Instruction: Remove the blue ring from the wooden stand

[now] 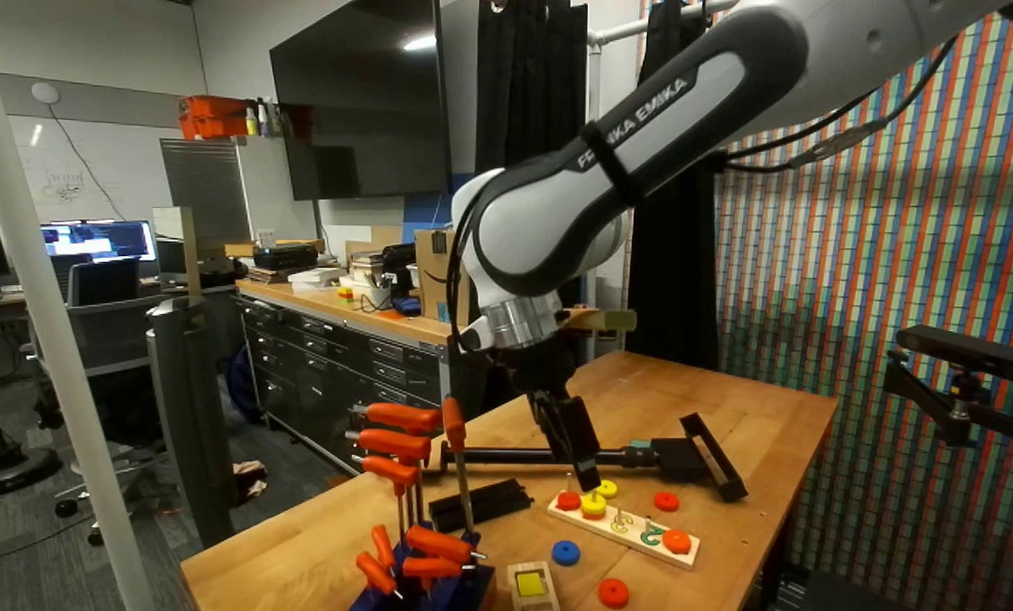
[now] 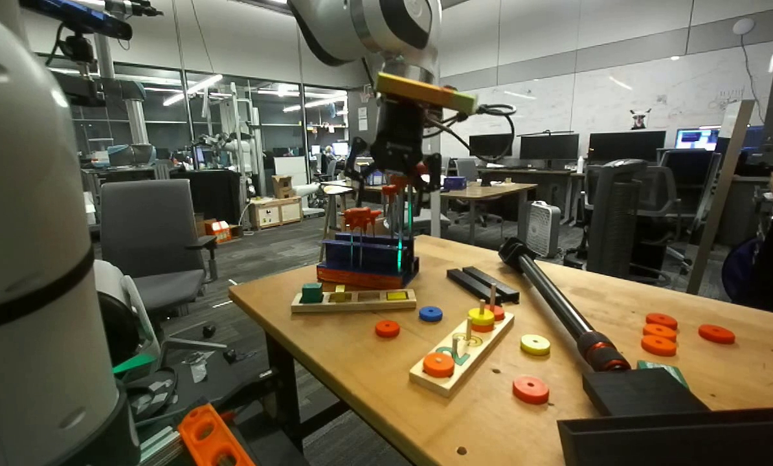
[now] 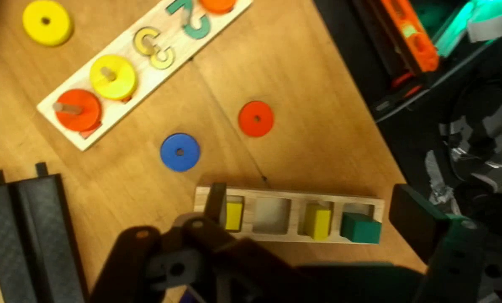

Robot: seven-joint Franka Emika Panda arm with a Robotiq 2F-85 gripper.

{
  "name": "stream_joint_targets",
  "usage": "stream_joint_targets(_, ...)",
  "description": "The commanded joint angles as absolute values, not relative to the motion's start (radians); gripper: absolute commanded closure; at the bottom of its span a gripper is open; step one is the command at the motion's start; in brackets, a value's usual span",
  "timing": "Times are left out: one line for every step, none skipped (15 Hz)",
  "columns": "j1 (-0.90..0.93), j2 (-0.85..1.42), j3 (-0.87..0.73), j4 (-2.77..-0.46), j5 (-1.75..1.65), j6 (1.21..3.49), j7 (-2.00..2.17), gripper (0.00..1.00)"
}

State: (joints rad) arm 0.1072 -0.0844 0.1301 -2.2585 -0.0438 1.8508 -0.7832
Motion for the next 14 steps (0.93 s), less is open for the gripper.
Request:
stream_joint_targets(0.159,-0.269,0.162,-2.265,0.014,1.651,-0.544,0.00)
stream_joint_targets(0.175,-0.313,0.170,-2.264,0.036,1.602,-0.482,0.00)
stream_joint_targets(0.191,-0.364,0.178,-2.267,0.058,1.560,-0.413,0.00)
stream_joint_targets(0.206,-0.414,0.182,-2.270,0.084,1.526,-0.350,0.00)
stream_joint_targets(0.220,-0.459,0.190,-2.264,0.104,1.486,-0.295,0.00)
stream_joint_targets(0.232,-0.506,0.196,-2.257,0.124,1.449,-0.248,0.00)
stream_joint_targets(0.242,-0.548,0.204,-2.247,0.140,1.409,-0.197,0.00)
stream_joint_targets(0.252,-0.588,0.214,-2.231,0.152,1.366,-0.151,0.00)
stream_joint_targets(0.260,-0.623,0.223,-2.210,0.162,1.320,-0.110,0.00)
stream_joint_targets(0.264,-0.651,0.233,-2.183,0.171,1.276,-0.073,0.00)
stream_joint_targets(0.266,-0.678,0.245,-2.159,0.177,1.238,-0.037,0.00)
stream_joint_targets(0.264,-0.702,0.258,-2.134,0.181,1.207,-0.003,0.00)
stream_joint_targets(0.257,-0.728,0.274,-2.112,0.186,1.184,0.040,0.00)
stream_joint_targets(0.250,-0.755,0.289,-2.098,0.191,1.166,0.078,0.00)
